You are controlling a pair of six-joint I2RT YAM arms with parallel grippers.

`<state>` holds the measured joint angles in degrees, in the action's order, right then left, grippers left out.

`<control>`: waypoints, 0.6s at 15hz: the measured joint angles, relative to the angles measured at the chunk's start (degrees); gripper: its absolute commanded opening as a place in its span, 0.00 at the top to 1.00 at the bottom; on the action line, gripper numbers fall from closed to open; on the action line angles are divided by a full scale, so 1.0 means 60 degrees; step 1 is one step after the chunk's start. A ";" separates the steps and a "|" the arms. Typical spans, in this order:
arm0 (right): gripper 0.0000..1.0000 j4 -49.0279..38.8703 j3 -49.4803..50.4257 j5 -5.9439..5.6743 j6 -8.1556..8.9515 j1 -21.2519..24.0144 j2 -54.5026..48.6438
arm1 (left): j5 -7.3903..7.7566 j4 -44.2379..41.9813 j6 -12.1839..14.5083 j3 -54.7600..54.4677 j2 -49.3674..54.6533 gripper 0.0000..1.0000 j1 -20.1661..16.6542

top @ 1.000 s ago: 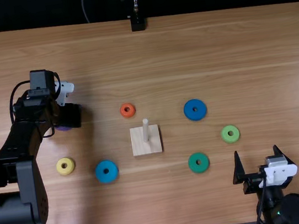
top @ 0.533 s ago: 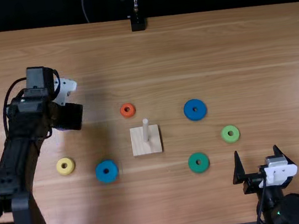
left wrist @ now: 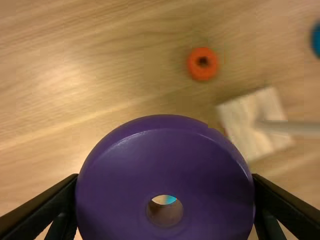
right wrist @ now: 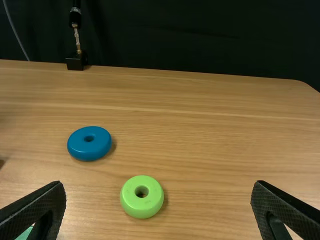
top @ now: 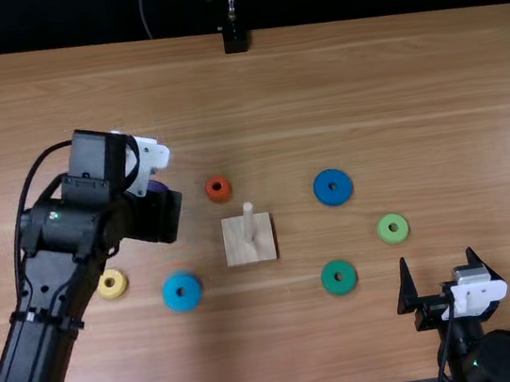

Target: Build the Hanoi tower: stack the rings onto the peg from bottom to top in this color order: purple, dark blue, light blue, dark green, light green, yellow, orange.

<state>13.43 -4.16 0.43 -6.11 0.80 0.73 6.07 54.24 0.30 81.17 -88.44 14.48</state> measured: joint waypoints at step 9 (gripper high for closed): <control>0.00 0.0000 0.0000 0.0000 -0.0004 0.0000 0.0000 | 0.0091 0.2149 -0.0630 0.1515 -0.0251 1.00 0.1494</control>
<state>13.43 -4.16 0.43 -6.13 0.80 0.73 6.61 67.13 -3.49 90.26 -89.95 23.44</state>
